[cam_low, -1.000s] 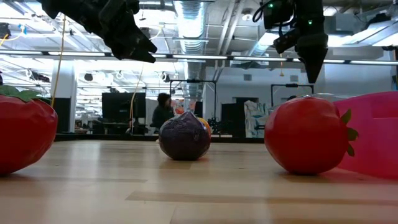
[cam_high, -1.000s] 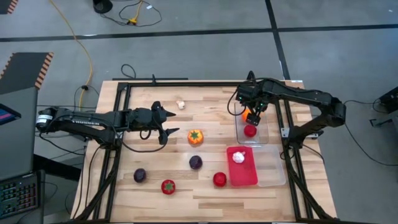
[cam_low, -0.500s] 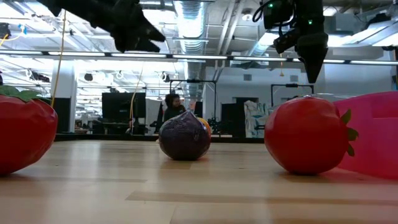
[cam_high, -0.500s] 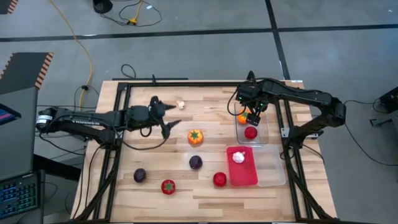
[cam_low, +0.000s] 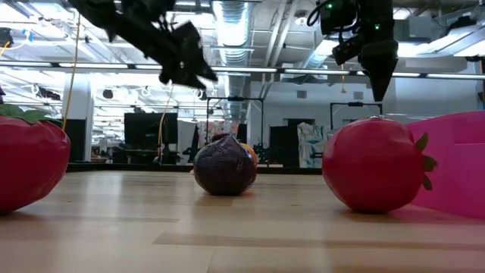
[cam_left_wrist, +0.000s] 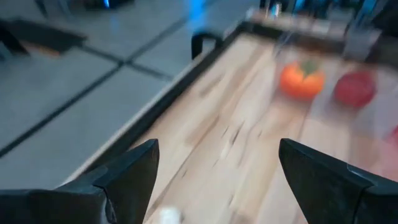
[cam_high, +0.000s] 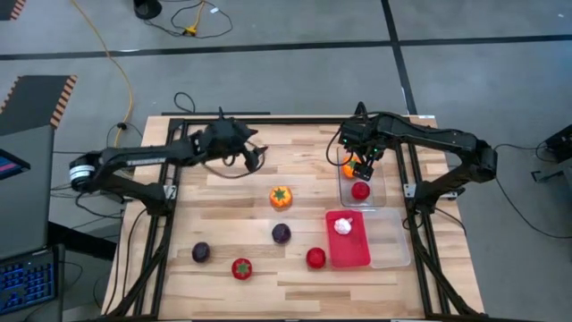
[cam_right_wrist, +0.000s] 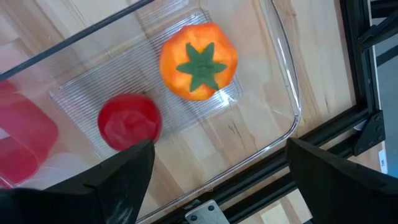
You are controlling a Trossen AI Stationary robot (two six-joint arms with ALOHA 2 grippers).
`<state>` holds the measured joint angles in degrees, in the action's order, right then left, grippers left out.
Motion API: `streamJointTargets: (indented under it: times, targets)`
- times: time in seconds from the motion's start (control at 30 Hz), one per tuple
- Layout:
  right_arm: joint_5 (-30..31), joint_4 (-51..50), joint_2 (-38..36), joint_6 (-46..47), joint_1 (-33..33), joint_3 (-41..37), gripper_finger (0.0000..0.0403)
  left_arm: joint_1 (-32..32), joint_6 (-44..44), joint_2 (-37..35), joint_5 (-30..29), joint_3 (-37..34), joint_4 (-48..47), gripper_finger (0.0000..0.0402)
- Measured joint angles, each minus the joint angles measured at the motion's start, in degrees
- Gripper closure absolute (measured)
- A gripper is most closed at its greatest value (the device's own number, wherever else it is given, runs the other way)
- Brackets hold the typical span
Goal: Sort produce into baskets
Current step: Put the garlic into the red bin
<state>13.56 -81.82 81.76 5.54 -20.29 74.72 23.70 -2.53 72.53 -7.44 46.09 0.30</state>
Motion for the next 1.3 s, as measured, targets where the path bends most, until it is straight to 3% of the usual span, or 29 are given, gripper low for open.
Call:
streamJointTargets:
  times: [0.27, 0.53, 1.03, 1.3]
  targets:
    - [-0.04, -0.71, -0.07, 0.00, 0.54, 3.76, 0.0017, 5.99, 1.95, 12.61, 6.82, 5.07, -4.22, 0.0084]
    - [-0.04, 5.32, -0.87, -0.02, 5.72, 5.90, 0.0017, 7.62, 2.96, 22.40, 7.16, 7.70, -5.83, 0.0084]
    - [0.02, 18.82, -0.87, -0.02, 12.87, 5.88, 0.0017, 8.06, 0.48, 27.63, 0.18, 7.64, -7.45, 0.0087]
    - [-0.02, 20.10, -0.87, -0.02, 14.56, 5.86, 0.0017, 8.06, -0.29, 29.05, 0.34, 7.57, -7.68, 0.0153]
